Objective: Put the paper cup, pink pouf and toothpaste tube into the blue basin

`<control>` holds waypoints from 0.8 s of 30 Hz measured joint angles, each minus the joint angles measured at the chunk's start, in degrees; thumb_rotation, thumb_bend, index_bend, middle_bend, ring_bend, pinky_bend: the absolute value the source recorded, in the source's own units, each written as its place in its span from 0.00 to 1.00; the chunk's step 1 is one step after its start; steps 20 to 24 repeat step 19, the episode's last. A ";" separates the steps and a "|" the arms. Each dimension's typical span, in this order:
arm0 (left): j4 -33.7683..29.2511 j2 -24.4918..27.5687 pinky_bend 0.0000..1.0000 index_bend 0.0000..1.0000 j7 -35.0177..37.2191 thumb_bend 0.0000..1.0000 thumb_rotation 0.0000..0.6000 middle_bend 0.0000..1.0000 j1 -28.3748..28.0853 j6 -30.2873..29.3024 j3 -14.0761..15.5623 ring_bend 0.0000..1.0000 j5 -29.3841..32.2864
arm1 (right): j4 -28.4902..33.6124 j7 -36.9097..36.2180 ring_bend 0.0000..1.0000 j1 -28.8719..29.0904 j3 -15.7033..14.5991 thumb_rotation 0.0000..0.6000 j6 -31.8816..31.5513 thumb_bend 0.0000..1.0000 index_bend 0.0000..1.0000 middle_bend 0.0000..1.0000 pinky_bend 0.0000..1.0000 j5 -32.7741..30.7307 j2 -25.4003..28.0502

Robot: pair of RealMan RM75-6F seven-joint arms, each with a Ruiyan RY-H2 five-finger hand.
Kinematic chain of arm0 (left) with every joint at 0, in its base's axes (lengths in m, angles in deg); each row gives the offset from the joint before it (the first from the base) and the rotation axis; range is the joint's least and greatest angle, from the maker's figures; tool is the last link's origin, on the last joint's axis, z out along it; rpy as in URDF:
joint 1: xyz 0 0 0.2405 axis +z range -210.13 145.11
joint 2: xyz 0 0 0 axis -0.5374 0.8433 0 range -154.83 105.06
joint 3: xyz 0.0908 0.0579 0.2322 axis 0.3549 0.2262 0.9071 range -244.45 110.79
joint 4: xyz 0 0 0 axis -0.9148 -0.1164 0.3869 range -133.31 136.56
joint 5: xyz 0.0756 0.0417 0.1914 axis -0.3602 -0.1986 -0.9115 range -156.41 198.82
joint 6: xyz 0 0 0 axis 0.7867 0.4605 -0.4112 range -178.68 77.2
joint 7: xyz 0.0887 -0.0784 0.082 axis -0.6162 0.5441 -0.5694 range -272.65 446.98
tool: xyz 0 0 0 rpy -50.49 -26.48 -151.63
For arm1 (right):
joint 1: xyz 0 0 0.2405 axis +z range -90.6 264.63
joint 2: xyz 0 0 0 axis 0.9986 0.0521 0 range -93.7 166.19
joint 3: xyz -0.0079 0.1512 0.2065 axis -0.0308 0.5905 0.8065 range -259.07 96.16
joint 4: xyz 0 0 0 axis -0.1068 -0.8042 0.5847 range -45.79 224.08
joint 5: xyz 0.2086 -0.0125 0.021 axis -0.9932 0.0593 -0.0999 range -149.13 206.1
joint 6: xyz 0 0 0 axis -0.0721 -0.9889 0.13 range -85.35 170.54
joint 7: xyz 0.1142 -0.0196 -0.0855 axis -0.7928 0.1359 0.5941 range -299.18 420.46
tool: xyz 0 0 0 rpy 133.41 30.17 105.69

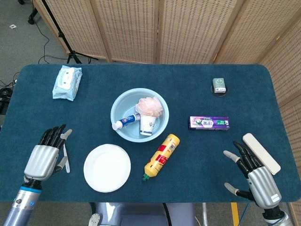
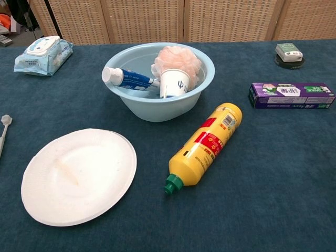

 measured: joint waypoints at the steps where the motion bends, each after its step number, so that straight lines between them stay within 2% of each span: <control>1: 0.75 0.40 0.09 0.02 0.85 0.34 1.00 0.00 0.94 0.00 0.65 0.00 -0.42 | -0.07 0.57 0.00 -0.03 0.05 1.00 0.04 0.13 0.16 0.00 0.19 0.01 -0.08; 3: 1.70 1.16 0.09 0.02 1.91 0.34 1.00 0.00 2.66 0.19 1.76 0.00 -0.93 | -0.25 2.07 0.00 -0.13 0.23 1.00 0.09 0.13 0.16 0.00 0.19 0.01 -0.30; 8: 2.28 2.37 0.09 0.02 4.36 0.34 1.00 0.00 4.55 0.81 2.19 0.00 -0.79 | -0.32 5.11 0.00 -0.37 0.54 1.00 0.36 0.13 0.16 0.00 0.19 -0.01 -1.17; 19: 2.54 4.14 0.09 0.02 6.96 0.34 1.00 0.00 6.54 2.33 0.18 0.00 -1.15 | 0.15 6.98 0.00 -0.10 0.17 1.00 2.11 0.13 0.16 0.00 0.19 0.34 -2.16; 24: 2.54 4.14 0.09 0.02 6.96 0.34 1.00 0.00 6.54 2.33 0.18 0.00 -1.15 | 0.15 6.98 0.00 -0.10 0.17 1.00 2.11 0.13 0.16 0.00 0.19 0.34 -2.16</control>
